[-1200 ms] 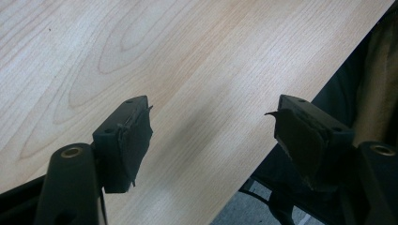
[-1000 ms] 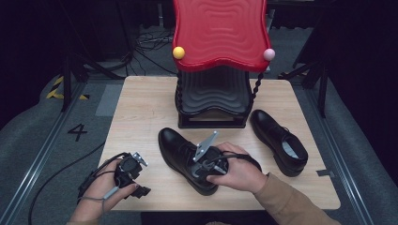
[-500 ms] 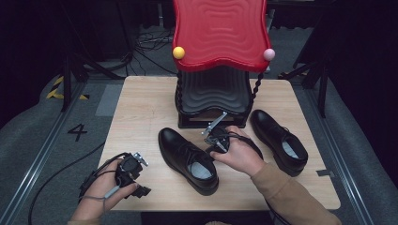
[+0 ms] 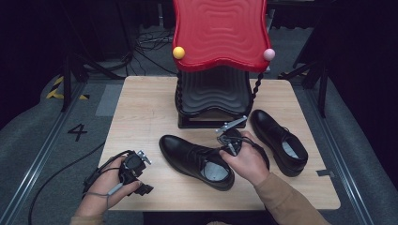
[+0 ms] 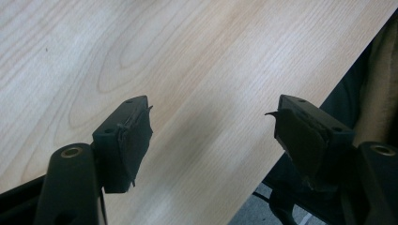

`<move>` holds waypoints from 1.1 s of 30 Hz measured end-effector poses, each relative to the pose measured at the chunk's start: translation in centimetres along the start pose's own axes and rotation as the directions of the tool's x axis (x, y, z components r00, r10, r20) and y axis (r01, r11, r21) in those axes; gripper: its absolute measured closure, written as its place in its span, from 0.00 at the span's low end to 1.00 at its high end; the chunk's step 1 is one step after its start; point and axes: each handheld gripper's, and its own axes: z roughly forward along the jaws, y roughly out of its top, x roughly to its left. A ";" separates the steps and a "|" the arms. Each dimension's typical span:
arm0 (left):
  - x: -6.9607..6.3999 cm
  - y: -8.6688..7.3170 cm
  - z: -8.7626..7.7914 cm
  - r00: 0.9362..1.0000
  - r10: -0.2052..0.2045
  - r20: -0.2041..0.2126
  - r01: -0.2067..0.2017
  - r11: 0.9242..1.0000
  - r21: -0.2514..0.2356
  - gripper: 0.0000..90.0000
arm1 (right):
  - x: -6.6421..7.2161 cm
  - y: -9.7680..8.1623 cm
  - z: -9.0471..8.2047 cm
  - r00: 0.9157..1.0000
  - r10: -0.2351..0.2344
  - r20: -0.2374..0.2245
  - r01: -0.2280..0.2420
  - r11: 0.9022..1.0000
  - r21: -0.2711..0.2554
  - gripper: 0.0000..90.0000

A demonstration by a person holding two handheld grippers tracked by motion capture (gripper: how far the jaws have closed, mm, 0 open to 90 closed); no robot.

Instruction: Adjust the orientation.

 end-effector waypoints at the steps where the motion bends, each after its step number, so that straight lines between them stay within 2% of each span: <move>1: 0.0 0.3 0.1 1.000 0.011 -0.002 -0.011 1.000 -0.003 0.31 | -0.4 -0.5 -0.7 1.000 0.021 -0.003 -0.021 1.000 -0.008 0.97; 3: 0.0 0.6 0.1 1.000 0.017 -0.003 -0.017 1.000 -0.004 0.31 | -0.7 -0.9 -1.2 0.999 0.039 -0.005 -0.039 0.999 -0.018 0.97; 4: 0.0 0.9 0.2 1.000 0.023 -0.001 -0.023 1.000 0.000 0.31 | -1.5 -1.7 -2.3 0.997 0.078 0.001 -0.078 0.996 -0.037 0.97; 6: -0.1 1.6 0.3 0.999 0.042 0.000 -0.042 0.999 0.005 0.31 | -1.8 -1.9 -2.7 0.996 0.090 0.008 -0.090 0.995 -0.044 0.97; 9: -0.1 2.5 0.4 0.998 0.063 0.005 -0.063 0.998 0.002 0.31 | -3.1 -3.0 -4.1 0.984 0.172 0.046 -0.169 0.984 -0.059 0.96; 10: -0.1 2.9 0.5 0.997 0.074 0.009 -0.074 0.997 0.004 0.31 | -3.5 -3.5 -4.2 0.978 0.202 0.052 -0.199 0.979 -0.051 0.94; 11: -0.1 2.9 0.5 0.997 0.074 0.009 -0.074 0.997 0.004 0.31 | -3.8 -3.9 -4.0 0.973 0.224 0.063 -0.223 0.975 -0.016 0.92; 12: -0.1 3.2 0.6 0.997 0.078 0.011 -0.078 0.997 0.005 0.31 | -3.8 -3.9 -4.0 0.973 0.224 0.063 -0.223 0.975 -0.016 0.92; 13: -0.1 3.6 0.7 0.996 0.090 0.010 -0.090 0.996 0.013 0.31 | -4.0 -4.3 -3.7 0.970 0.230 0.085 -0.232 0.973 0.018 0.93; 15: -0.1 4.2 0.8 0.994 0.106 0.015 -0.106 0.994 0.013 0.31 | -4.3 -5.0 -3.3 0.960 0.277 0.044 -0.279 0.958 0.068 0.86; 16: -0.2 4.4 0.9 0.993 0.113 0.017 -0.113 0.994 0.011 0.31 | -4.1 -5.2 -3.7 0.955 0.295 0.022 -0.296 0.953 0.064 0.83; 17: -0.2 4.6 0.9 0.993 0.115 0.018 -0.115 0.993 0.011 0.31 | -4.1 -5.2 -3.7 0.955 0.295 0.022 -0.296 0.953 0.064 0.83; 19: -0.2 5.1 1.0 0.992 0.127 0.021 -0.128 0.992 0.014 0.31 | -3.9 -5.3 -4.4 0.964 0.261 0.040 -0.263 0.964 0.049 0.84; 22: -0.2 5.7 1.2 0.990 0.141 0.026 -0.141 0.990 0.011 0.31 | -3.9 -5.6 -5.4 0.970 0.243 0.030 -0.244 0.970 0.020 0.75; 23: -0.2 5.7 1.2 0.990 0.141 0.026 -0.141 0.990 0.011 0.31 | -3.9 -5.6 -5.4 0.970 0.243 0.030 -0.244 0.970 0.020 0.75; 25: -0.2 5.9 1.2 0.989 0.146 0.029 -0.146 0.989 0.015 0.31 | -4.2 -5.8 -6.3 0.977 0.208 0.046 -0.208 0.978 -0.012 0.71; 28: -0.1 6.0 1.1 0.990 0.138 0.020 -0.138 0.990 0.014 0.31 | -4.9 -6.1 -7.6 0.978 0.194 0.076 -0.191 0.981 -0.039 0.69; 33: 0.5 6.1 1.0 0.997 0.083 -0.006 -0.083 0.996 0.018 0.31 | -6.7 -6.9 -10.3 0.975 0.179 0.131 -0.169 0.982 -0.083 0.66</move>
